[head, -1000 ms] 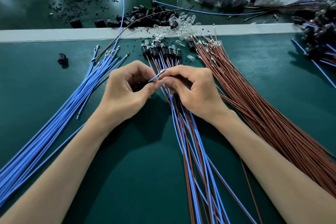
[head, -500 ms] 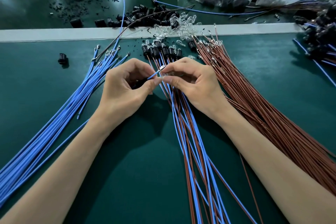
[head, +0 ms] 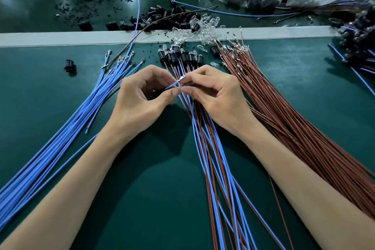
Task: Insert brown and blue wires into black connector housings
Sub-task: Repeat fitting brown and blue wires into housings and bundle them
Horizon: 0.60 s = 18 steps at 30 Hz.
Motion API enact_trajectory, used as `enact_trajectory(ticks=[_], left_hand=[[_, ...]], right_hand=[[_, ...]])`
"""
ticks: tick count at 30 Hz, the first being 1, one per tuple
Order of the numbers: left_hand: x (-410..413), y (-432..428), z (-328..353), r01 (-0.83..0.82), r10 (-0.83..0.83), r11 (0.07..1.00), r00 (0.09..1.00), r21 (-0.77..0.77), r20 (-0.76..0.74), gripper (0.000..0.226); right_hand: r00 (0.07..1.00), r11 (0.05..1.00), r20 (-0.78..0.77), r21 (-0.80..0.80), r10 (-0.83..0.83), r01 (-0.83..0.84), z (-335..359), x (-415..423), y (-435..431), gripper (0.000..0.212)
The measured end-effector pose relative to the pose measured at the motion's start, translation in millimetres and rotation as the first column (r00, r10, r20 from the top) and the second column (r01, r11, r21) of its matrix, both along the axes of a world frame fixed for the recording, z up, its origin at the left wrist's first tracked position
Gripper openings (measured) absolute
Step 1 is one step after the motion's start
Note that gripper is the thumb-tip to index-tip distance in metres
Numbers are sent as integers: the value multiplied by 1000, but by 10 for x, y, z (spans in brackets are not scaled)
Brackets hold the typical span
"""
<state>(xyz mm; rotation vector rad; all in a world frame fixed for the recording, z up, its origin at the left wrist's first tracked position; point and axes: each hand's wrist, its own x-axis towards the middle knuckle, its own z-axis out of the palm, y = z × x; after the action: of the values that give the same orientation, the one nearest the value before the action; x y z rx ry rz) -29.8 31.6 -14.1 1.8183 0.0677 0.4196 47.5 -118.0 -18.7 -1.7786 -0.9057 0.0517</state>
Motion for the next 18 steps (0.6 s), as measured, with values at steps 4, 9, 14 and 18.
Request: enact_trajectory(ticks=[4,9,14,18], left_hand=[[-1,9,-12,-33,32,999,999,32,32,8],[16,3,-11,-75,68,994,994,84,85,7],[12,-22,-14,-59,47,990,994,129,96,11],[16,-14,-25,-54,42,988,995,142,85,11]], right_hand=[[993,999,117,-15,-34,36,-8,-13,2,17],[970,999,240,-10,-47,50,-13,-37,20,15],[971,996,223,9,-87,87,7,-59,18,12],[978,995,183,28,-97,94,27,-63,14,12]])
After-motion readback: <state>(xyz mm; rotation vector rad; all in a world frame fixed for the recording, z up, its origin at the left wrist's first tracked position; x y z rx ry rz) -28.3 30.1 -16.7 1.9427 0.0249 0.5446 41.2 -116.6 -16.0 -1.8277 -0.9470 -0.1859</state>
